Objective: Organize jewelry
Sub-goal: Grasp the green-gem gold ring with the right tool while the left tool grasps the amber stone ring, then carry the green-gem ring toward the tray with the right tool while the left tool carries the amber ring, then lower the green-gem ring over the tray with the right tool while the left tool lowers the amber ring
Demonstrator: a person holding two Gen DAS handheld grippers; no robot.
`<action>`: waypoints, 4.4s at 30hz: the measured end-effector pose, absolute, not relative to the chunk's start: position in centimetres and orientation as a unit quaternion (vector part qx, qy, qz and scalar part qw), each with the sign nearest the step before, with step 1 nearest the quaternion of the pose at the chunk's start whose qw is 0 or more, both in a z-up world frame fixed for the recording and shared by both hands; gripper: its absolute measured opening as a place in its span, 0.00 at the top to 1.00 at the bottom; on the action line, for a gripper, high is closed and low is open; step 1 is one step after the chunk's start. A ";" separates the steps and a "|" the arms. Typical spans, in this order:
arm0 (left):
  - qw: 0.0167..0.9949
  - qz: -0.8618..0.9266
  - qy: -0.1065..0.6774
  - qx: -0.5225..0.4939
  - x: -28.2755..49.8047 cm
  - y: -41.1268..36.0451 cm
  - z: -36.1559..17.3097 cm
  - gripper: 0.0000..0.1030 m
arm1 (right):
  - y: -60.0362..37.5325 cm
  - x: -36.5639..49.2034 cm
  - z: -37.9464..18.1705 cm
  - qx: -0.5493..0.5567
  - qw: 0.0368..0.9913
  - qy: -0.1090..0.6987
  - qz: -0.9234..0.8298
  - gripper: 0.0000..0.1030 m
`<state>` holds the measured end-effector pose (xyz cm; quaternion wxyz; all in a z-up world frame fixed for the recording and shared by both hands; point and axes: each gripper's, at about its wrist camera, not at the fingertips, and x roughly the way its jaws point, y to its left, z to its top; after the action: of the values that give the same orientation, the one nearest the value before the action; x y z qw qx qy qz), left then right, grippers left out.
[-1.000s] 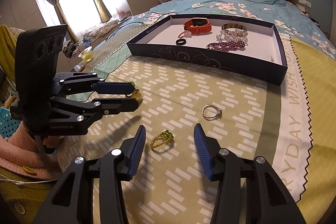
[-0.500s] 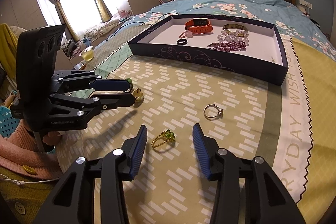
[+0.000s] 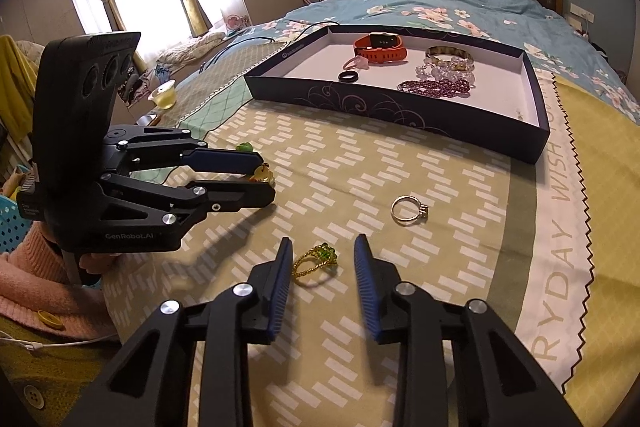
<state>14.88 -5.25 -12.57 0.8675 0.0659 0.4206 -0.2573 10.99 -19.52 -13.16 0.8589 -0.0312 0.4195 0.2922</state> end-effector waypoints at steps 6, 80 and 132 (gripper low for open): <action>0.871 -0.246 0.421 0.060 15.1 -5.0 -12.6 0.82 | -19.6 11.1 -13.2 -0.035 0.859 0.421 0.289 0.90; 0.922 -0.208 0.325 0.025 18.0 -3.6 -6.3 0.84 | -21.2 19.5 -7.1 0.026 0.902 0.337 0.271 0.91; 0.928 -0.195 0.317 0.030 21.3 -3.9 -6.1 0.84 | -21.6 23.3 -8.5 0.054 0.894 0.360 0.260 0.91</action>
<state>21.28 -3.88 -6.14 0.9279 0.0298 0.3166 -0.1948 23.33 -21.64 -8.53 0.8944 0.0538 0.3599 0.2601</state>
